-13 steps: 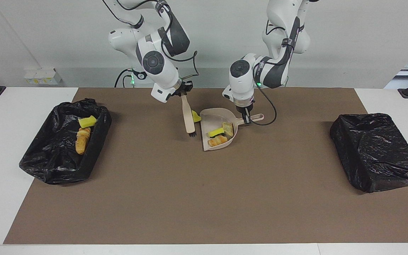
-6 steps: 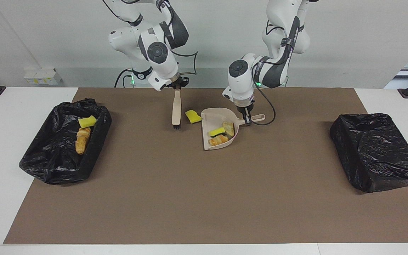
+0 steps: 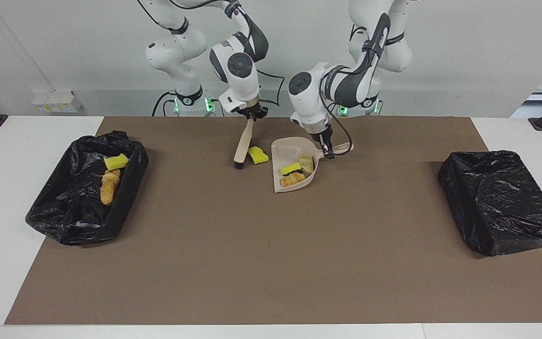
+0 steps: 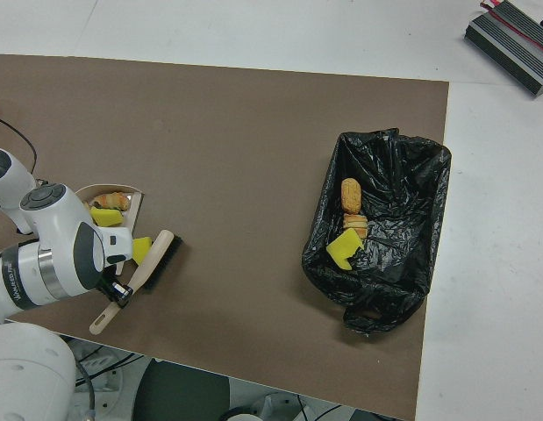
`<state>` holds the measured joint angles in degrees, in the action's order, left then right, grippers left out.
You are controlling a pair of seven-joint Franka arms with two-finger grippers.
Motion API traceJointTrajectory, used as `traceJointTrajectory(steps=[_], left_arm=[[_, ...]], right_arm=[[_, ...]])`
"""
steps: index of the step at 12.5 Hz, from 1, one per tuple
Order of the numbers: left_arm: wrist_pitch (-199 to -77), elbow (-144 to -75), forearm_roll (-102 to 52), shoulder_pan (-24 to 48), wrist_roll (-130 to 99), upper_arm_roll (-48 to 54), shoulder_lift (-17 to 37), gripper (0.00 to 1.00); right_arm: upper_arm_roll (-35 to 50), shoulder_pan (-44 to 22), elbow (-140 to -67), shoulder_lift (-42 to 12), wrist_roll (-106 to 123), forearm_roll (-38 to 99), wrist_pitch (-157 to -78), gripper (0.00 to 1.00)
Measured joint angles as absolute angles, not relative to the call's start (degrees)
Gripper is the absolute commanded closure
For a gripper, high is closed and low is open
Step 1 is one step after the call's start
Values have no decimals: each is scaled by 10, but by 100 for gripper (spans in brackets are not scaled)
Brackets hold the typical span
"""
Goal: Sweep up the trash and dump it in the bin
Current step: 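Hold the loaded dustpan with the left gripper while the right gripper withdraws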
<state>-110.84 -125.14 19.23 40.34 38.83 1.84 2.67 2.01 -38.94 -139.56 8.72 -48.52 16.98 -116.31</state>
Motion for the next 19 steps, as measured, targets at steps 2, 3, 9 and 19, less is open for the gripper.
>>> traceJointTrajectory(steps=[2, 3, 9, 19], left_arm=[[-1108, -1252, 192, 403, 385, 17, 27, 100], [-1108, -1253, 192, 403, 385, 17, 27, 100], [-1118, -1257, 192, 386, 387, 12, 27, 100], [-1199, -1263, 157, 318, 506, 10, 37, 100]], right_arm=[[20, -392, -1373, 63, -459, 173, -1169, 100], [20, -392, -1365, 57, -414, 179, -1169, 100], [17, -370, -1356, 45, -112, 272, -1178, 100], [16, -348, -1355, 38, -71, 286, -1178, 100]])
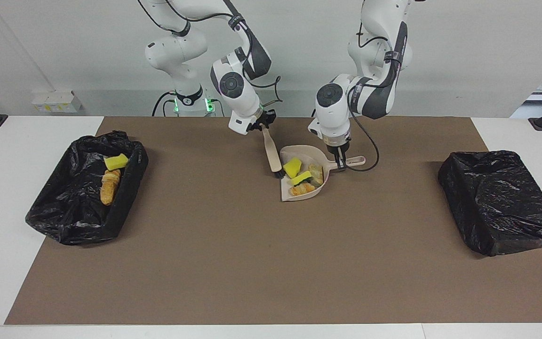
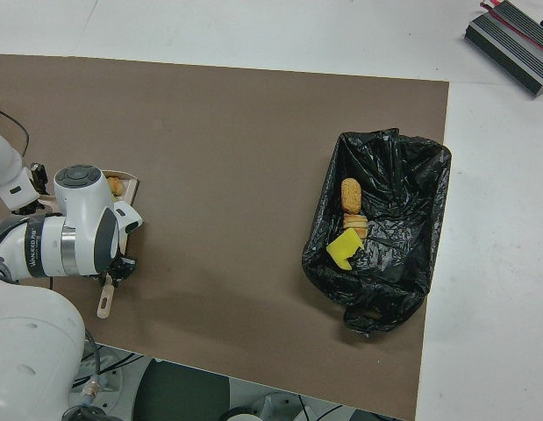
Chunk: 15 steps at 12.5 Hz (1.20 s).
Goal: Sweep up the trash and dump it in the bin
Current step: 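Hold the loaded dustpan with the left gripper while the right gripper withdraws, then carry the dustpan with the left gripper and tip it into the bag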
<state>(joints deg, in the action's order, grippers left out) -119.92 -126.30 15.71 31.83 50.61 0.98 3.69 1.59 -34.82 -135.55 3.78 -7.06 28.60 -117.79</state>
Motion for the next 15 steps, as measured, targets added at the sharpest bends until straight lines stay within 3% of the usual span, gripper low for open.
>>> traceJointTrajectory(steps=[8, 15], left_arm=[[-1208, -1263, 147, 310, 521, 10, 37, 100], [-1216, -1258, 135, 276, 603, 9, 20, 100]], right_arm=[[12, -343, -1353, 38, -75, 264, -1177, 100], [8, -239, -1347, 72, -76, 206, -1106, 100]])
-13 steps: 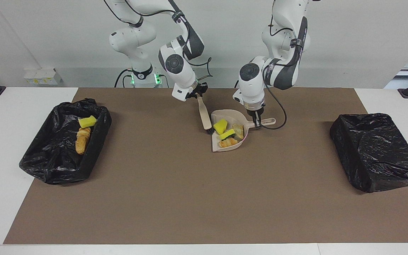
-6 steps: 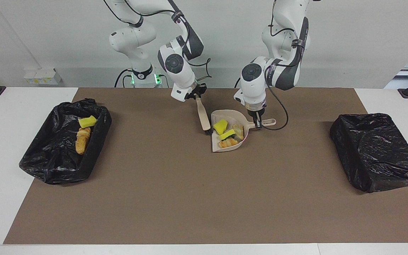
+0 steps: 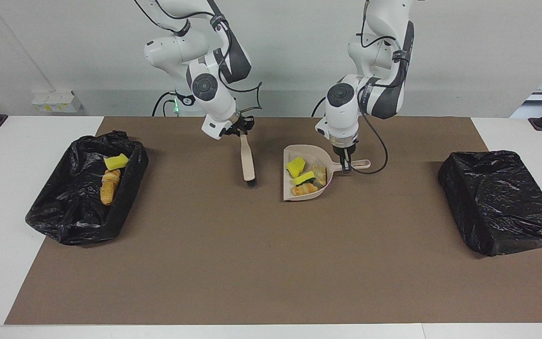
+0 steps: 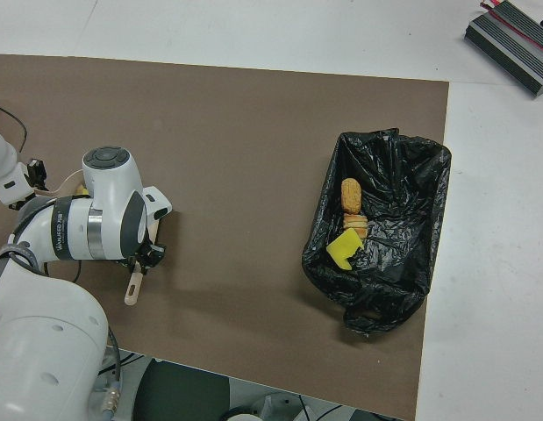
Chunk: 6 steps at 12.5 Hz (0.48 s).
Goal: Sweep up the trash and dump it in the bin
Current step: 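Carry the dustpan with the left gripper and tip it into the bag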
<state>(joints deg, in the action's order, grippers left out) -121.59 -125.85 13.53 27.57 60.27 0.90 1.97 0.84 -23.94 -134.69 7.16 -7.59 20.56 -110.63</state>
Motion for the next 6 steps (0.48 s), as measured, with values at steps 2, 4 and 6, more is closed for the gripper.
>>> traceJointTrajectory(steps=[2, 4, 6], left_arm=[[-1216, -1247, 124, 228, 681, 6, -5, 100], [-1206, -1229, 122, 171, 745, 2, -30, 100], [-1173, -1198, 118, 111, 790, 0, -42, 100]], right_arm=[[9, -228, -1347, 86, -107, 186, -1091, 100], [14, -245, -1347, 95, -156, 180, -1094, 100], [17, -285, -1347, 98, -207, 179, -1106, 100]])
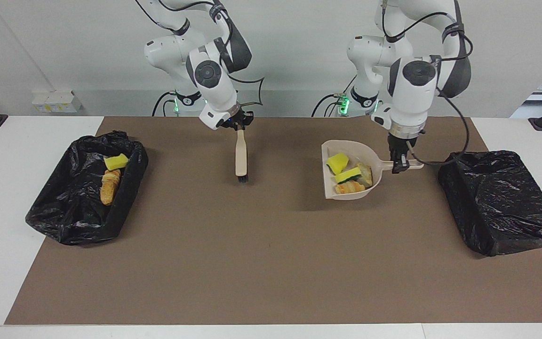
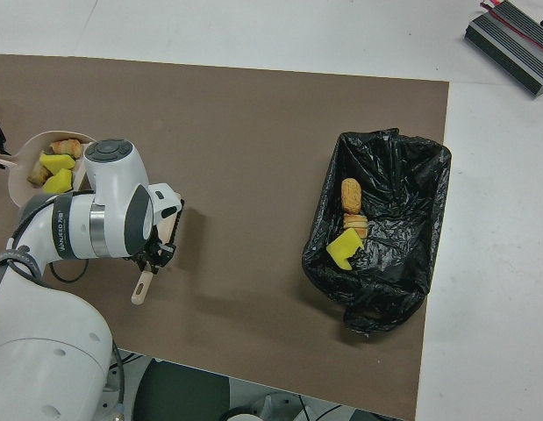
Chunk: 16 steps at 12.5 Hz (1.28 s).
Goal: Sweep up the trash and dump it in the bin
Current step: 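Carry the dustpan with the left gripper and tip it into the bag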
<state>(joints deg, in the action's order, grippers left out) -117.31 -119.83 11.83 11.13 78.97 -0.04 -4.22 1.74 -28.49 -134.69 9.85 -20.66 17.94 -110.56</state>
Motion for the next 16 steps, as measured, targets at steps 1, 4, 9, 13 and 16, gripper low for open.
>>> traceJointTrajectory(steps=[1, 4, 9, 13, 16], left_arm=[[-1166, -1183, 117, 85, 811, -1, -43, 100], [-1143, -1136, 112, 0, 886, -2, -39, 100], [-1136, -1029, 111, -159, 991, -4, 17, 100], [-1130, -951, 155, -221, 1021, -6, 74, 100], [-1131, -906, 224, -247, 1021, -7, 112, 100]], right_arm=[[18, -308, -1347, 99, -230, 179, -1111, 100], [20, -384, -1347, 99, -309, 179, -1143, 100], [23, -485, -1351, 45, -415, 179, -1229, 100], [22, -499, -1326, 7, -419, 178, -1243, 100], [22, -499, -1323, 6, -399, 178, -1239, 1]])
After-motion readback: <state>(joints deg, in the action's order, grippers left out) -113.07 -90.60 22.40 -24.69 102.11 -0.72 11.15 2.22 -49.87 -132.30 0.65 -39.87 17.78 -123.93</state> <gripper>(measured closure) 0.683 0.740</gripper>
